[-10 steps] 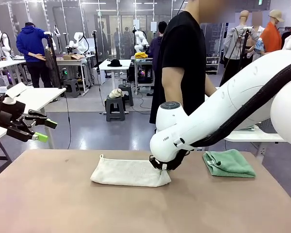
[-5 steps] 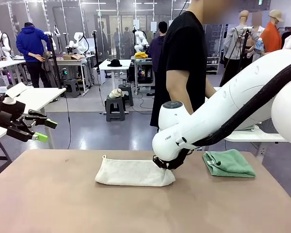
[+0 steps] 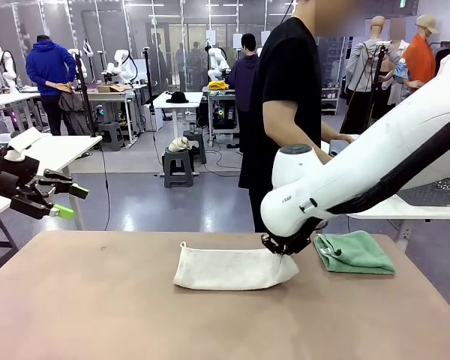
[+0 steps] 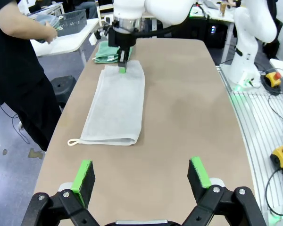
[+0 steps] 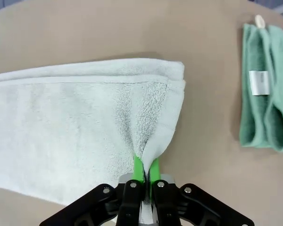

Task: Fold the towels and place them in the basket.
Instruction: When a person lays out a Towel with hook on the table, fold it in half twice.

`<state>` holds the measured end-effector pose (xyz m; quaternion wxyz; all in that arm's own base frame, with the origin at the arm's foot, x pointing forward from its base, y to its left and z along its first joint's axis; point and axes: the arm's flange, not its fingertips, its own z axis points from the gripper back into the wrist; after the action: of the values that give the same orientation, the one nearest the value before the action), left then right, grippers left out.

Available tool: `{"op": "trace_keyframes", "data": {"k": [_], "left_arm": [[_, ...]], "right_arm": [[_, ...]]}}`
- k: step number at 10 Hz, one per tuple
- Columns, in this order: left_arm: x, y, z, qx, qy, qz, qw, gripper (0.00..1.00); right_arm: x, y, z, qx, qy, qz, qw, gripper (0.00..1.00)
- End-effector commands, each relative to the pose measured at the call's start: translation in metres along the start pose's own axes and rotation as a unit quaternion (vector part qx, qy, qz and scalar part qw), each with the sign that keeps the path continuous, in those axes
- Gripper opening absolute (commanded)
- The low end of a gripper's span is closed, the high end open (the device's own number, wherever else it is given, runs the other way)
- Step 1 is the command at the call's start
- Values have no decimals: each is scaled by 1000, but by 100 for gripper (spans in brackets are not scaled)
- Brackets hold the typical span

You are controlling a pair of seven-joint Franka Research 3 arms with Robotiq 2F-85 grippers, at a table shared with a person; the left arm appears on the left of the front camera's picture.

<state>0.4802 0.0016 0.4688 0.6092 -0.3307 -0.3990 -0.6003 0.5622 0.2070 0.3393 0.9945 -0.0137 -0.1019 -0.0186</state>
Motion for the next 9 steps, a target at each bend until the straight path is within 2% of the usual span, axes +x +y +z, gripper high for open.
{"op": "trace_keyframes", "data": {"k": [1, 3, 6, 9], "left_arm": [[1, 0, 1, -1, -3, 2, 1000, 100], [1, 0, 1, -1, -3, 2, 1000, 100], [1, 0, 1, -1, -3, 2, 1000, 100], [1, 0, 1, -1, -3, 2, 1000, 100]], "right_arm": [[-5, 22, 42, -1, -34, 30, 999, 0], [-1, 68, 63, -6, -50, 77, 996, 0], [-9, 155, 49, -39, -20, 111, 993, 0], [-14, 205, 26, -19, -31, 60, 998, 0]]}}
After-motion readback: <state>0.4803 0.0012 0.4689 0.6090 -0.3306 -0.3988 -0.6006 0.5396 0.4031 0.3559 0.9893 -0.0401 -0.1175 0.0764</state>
